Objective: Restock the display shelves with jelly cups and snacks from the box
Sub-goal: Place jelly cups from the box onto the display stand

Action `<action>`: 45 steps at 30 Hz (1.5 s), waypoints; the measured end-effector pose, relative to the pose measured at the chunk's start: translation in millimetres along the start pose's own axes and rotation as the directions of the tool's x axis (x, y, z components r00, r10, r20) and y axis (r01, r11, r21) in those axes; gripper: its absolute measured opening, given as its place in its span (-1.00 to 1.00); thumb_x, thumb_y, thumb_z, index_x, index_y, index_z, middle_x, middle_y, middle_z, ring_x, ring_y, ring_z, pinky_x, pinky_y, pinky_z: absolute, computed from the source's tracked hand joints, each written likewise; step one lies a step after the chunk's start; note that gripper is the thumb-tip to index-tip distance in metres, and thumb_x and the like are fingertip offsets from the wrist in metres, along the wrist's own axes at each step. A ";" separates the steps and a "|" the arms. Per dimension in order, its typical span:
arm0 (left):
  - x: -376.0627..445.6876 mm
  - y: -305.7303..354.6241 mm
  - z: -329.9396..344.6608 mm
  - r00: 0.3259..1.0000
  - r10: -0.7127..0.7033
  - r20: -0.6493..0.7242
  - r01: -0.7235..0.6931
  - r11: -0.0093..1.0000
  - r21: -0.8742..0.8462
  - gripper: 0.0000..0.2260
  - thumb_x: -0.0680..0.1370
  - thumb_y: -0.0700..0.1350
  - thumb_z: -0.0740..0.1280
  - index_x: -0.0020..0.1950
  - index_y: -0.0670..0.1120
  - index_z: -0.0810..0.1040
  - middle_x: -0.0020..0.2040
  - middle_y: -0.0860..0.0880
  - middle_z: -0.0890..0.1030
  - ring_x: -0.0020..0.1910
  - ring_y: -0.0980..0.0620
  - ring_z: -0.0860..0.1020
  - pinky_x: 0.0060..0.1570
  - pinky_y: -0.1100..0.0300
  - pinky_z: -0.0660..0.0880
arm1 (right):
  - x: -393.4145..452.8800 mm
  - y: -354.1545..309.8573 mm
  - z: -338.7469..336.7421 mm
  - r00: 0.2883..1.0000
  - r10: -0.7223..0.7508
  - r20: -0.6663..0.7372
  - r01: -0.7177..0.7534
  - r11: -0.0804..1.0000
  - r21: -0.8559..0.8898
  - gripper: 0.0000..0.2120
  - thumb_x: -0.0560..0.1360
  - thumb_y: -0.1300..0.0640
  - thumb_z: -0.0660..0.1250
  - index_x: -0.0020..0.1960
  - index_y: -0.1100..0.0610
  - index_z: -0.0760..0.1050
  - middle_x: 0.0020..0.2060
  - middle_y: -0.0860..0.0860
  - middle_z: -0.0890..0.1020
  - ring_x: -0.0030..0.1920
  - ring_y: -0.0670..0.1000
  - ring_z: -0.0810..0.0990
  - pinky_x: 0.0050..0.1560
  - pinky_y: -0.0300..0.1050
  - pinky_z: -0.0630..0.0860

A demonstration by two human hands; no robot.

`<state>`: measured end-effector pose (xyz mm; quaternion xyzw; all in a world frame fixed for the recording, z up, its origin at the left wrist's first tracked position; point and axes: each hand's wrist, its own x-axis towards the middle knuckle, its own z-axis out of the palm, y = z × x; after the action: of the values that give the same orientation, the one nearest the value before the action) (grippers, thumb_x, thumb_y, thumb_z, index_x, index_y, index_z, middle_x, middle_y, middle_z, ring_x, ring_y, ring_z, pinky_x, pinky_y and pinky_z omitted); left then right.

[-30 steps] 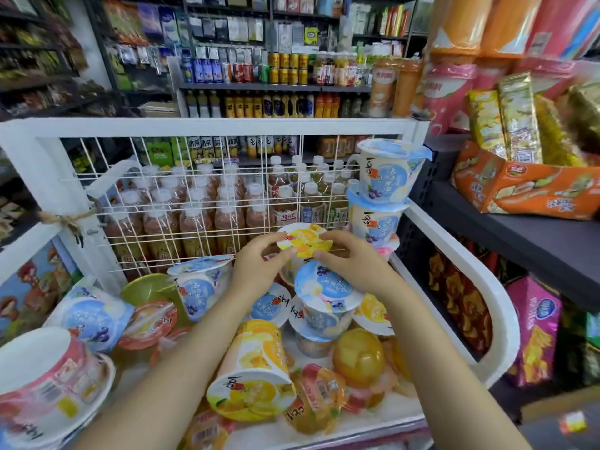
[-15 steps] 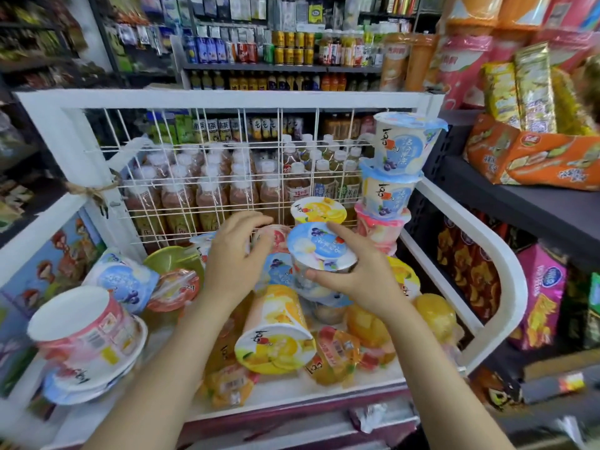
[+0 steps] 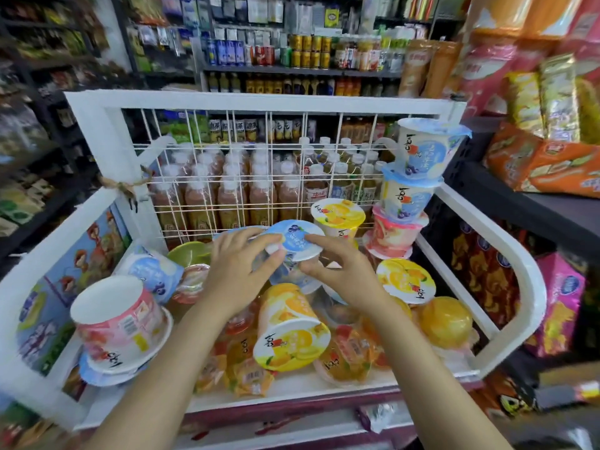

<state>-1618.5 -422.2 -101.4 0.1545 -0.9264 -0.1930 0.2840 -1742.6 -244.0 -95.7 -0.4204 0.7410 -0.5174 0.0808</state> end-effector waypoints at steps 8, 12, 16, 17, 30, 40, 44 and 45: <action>59.8 82.7 6.4 0.967 0.152 0.203 -0.153 0.988 -0.009 -0.42 0.52 0.33 0.23 0.46 0.08 0.44 0.52 0.01 0.30 0.51 -0.03 0.21 0.47 0.03 0.12 | -20.8 18.3 -86.0 0.802 0.236 -0.549 -0.255 0.966 0.044 -0.63 0.47 -0.01 0.50 0.09 0.08 0.38 -0.06 -0.05 0.55 -0.09 -0.07 0.56 -0.16 -0.28 0.44; 90.1 110.9 29.0 0.932 0.127 0.339 -0.170 0.980 0.102 -0.39 0.54 0.30 0.28 0.54 0.12 0.30 0.59 -0.04 0.20 0.56 -0.09 0.16 0.48 -0.04 0.14 | -6.2 43.4 -109.4 0.808 0.420 -0.414 -0.446 0.894 0.037 -0.25 0.42 -0.06 0.54 0.42 0.16 0.23 0.22 0.01 0.47 0.12 -0.06 0.47 -0.01 -0.19 0.41; 96.9 106.6 47.5 0.932 0.123 0.341 -0.152 0.987 0.059 -0.44 0.54 0.30 0.29 0.49 0.11 0.39 0.51 -0.01 0.35 0.48 -0.06 0.32 0.41 -0.01 0.30 | 7.4 65.6 -109.9 0.832 0.472 -0.293 -0.475 0.878 0.065 -0.09 0.26 -0.12 0.63 0.43 0.13 0.26 0.24 -0.05 0.52 0.18 -0.06 0.53 0.10 -0.15 0.49; 97.4 105.4 49.8 0.928 0.137 0.347 -0.163 0.986 0.046 -0.43 0.53 0.31 0.29 0.48 0.11 0.41 0.49 0.01 0.39 0.45 -0.04 0.36 0.39 0.01 0.33 | 9.3 70.1 -109.4 0.832 0.479 -0.278 -0.481 0.874 0.067 -0.03 0.18 -0.16 0.66 0.43 0.10 0.28 0.25 -0.05 0.54 0.19 -0.05 0.55 0.15 -0.11 0.53; 99.9 95.8 56.5 0.921 0.121 0.370 -0.117 0.993 -0.033 -0.41 0.48 0.42 0.26 0.41 0.16 0.47 0.43 0.10 0.45 0.42 0.00 0.37 0.40 -0.05 0.31 | 37.7 121.3 -117.6 0.873 0.453 -0.181 -0.453 0.890 0.044 0.16 -0.14 -0.40 0.65 0.36 -0.05 0.38 0.13 -0.12 0.64 0.09 -0.13 0.65 0.08 -0.04 0.65; 97.1 97.5 54.4 0.917 0.126 0.379 -0.120 0.992 -0.039 -0.51 0.56 0.29 0.27 0.44 0.14 0.44 0.46 0.08 0.42 0.44 -0.01 0.33 0.43 -0.04 0.27 | 17.9 80.1 -121.6 0.882 0.441 -0.166 -0.453 0.891 -0.039 0.04 0.20 -0.09 0.68 0.49 0.06 0.16 0.25 -0.11 0.51 0.23 -0.06 0.53 0.22 -0.08 0.52; 96.8 97.1 53.5 0.910 0.125 0.396 -0.113 0.992 -0.054 -0.42 0.50 0.38 0.22 0.45 0.15 0.43 0.46 0.08 0.41 0.45 -0.01 0.32 0.43 -0.03 0.25 | 13.8 87.1 -121.0 0.902 0.397 -0.170 -0.413 0.908 -0.070 0.04 0.22 -0.05 0.67 0.51 0.05 0.13 0.28 -0.09 0.51 0.27 -0.03 0.54 0.27 0.01 0.53; 96.8 96.8 53.5 0.908 0.120 0.401 -0.106 0.993 -0.056 -0.39 0.47 0.41 0.18 0.45 0.16 0.42 0.47 0.09 0.41 0.45 -0.01 0.32 0.43 -0.04 0.25 | 13.6 87.5 -120.1 0.905 0.392 -0.165 -0.407 0.911 -0.068 0.06 0.20 -0.08 0.68 0.51 0.04 0.14 0.28 -0.10 0.52 0.27 -0.04 0.54 0.27 0.02 0.54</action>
<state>-1743.5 -361.2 -54.0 0.0529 -0.9691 -0.2191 0.0999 -1865.1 -160.0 -110.2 -0.2238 0.8403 -0.4817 0.1086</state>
